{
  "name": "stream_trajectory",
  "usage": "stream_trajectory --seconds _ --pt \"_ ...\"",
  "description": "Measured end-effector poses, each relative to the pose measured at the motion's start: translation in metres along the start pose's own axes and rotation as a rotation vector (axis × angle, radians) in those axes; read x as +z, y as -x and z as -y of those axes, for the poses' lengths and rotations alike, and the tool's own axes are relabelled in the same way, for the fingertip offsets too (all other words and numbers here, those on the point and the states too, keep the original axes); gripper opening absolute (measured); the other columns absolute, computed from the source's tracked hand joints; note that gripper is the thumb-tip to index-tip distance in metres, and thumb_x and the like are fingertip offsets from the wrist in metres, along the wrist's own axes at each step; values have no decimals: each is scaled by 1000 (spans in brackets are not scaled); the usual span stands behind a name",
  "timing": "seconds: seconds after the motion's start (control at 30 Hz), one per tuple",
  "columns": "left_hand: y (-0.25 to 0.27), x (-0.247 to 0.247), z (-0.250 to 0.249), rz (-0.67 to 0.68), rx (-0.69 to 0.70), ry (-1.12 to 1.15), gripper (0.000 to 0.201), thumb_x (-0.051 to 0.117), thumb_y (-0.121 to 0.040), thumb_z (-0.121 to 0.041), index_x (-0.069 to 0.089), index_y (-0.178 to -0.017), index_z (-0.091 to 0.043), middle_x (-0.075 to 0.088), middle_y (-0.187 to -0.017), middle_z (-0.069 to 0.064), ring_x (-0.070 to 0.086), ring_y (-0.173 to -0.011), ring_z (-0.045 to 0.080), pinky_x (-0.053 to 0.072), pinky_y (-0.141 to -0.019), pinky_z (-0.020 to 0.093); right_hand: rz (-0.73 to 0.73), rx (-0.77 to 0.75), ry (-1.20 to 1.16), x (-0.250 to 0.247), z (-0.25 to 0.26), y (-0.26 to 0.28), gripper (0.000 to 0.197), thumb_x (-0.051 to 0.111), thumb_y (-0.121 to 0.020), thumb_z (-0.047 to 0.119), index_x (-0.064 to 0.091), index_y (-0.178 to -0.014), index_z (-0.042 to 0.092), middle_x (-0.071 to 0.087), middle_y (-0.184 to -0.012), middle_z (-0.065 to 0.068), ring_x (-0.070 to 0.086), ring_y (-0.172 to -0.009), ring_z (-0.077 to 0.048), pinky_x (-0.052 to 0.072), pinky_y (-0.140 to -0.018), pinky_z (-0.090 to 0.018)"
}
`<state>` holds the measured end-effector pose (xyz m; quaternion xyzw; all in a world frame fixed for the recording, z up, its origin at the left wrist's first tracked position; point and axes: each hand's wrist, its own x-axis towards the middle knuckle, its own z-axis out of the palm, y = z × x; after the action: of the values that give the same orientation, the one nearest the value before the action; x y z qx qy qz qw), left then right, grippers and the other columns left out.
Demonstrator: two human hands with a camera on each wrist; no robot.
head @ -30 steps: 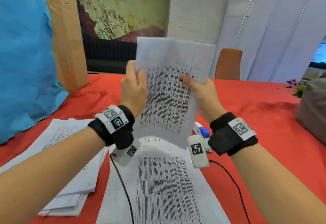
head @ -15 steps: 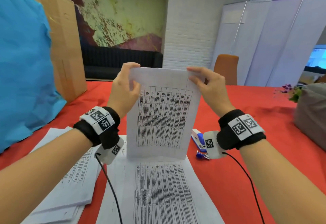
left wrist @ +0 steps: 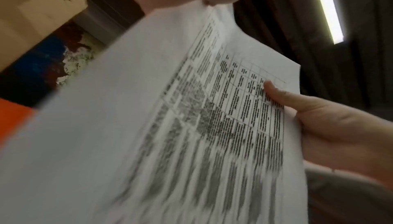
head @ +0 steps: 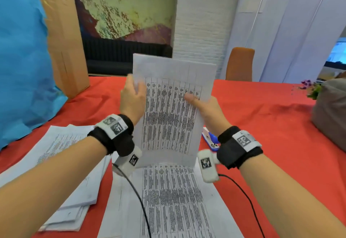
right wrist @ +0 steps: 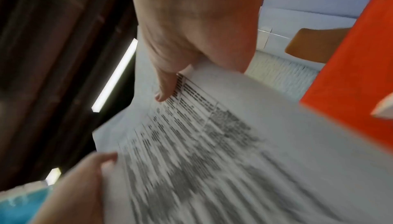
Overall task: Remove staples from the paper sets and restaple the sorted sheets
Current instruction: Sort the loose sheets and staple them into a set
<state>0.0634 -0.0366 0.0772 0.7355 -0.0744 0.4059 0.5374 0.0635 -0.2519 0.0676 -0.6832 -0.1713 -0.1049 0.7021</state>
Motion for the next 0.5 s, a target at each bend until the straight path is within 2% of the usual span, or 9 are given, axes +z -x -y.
stream_trajectory --seconds 0.07,0.13,0.17,0.2,0.27,0.3,0.37,0.4,0.5 --pt "13 -1 14 75 -53 -121 16 37 -96 -11 43 -81 -6 42 -66 3 35 -60 19 32 -60 37 162 179 183 -10 -32 5 45 79 -76 15 64 -118 6 69 -116 -10 66 -108 -22 51 -96 -37" --pt "8 -6 16 36 -62 -173 17 35 -97 -9 40 -82 -6 38 -63 -1 34 -61 20 23 -57 33 377 362 518 -23 -52 -2 46 79 -70 14 67 -114 6 70 -114 -7 66 -105 -22 51 -96 -36" --pt "1 -11 13 -3 -54 -197 17 34 -98 -9 39 -82 -7 37 -62 -3 34 -62 21 19 -55 32 387 392 664 -30 -57 -11 42 76 -70 13 68 -111 7 69 -111 -3 65 -102 -19 50 -94 -32" --pt "-8 -16 11 -24 -40 -227 17 34 -98 -9 39 -82 -7 37 -63 -4 35 -64 21 15 -55 31 290 419 771 -38 -59 -21 35 72 -73 9 68 -107 6 68 -105 -3 62 -99 -19 47 -88 -27" --pt "-20 -23 6 25 -16 -287 17 35 -99 -11 43 -84 -6 42 -66 1 39 -67 22 18 -58 27 54 476 939 -53 -63 -34 19 67 -82 10 68 -98 1 66 -96 -13 59 -96 -23 42 -75 -27" --pt "-21 -25 5 89 -11 -318 18 36 -98 -12 47 -86 -5 47 -69 3 41 -67 23 21 -60 27 24 527 1050 -59 -68 -36 26 65 -86 19 67 -103 -1 66 -103 -17 60 -101 -27 41 -75 -29" --pt "-14 -24 3 244 -17 -359 20 37 -98 -14 49 -84 -7 50 -69 2 42 -62 19 21 -58 29 126 686 1265 -64 -79 -32 47 56 -94 34 57 -125 -1 60 -127 -17 57 -117 -30 43 -82 -31" --pt "-8 -22 4 305 -28 -366 21 38 -98 -15 47 -80 -9 49 -68 0 40 -61 17 20 -56 32 151 708 1337 -65 -86 -28 50 51 -96 37 53 -130 0 57 -131 -16 55 -120 -30 43 -87 -32" --pt "3 -19 8 375 -63 -334 24 42 -93 -14 43 -69 -12 45 -66 0 37 -60 16 26 -53 32 44 675 1393 -65 -94 -30 45 42 -99 35 57 -124 1 60 -128 -16 56 -118 -31 44 -93 -32"
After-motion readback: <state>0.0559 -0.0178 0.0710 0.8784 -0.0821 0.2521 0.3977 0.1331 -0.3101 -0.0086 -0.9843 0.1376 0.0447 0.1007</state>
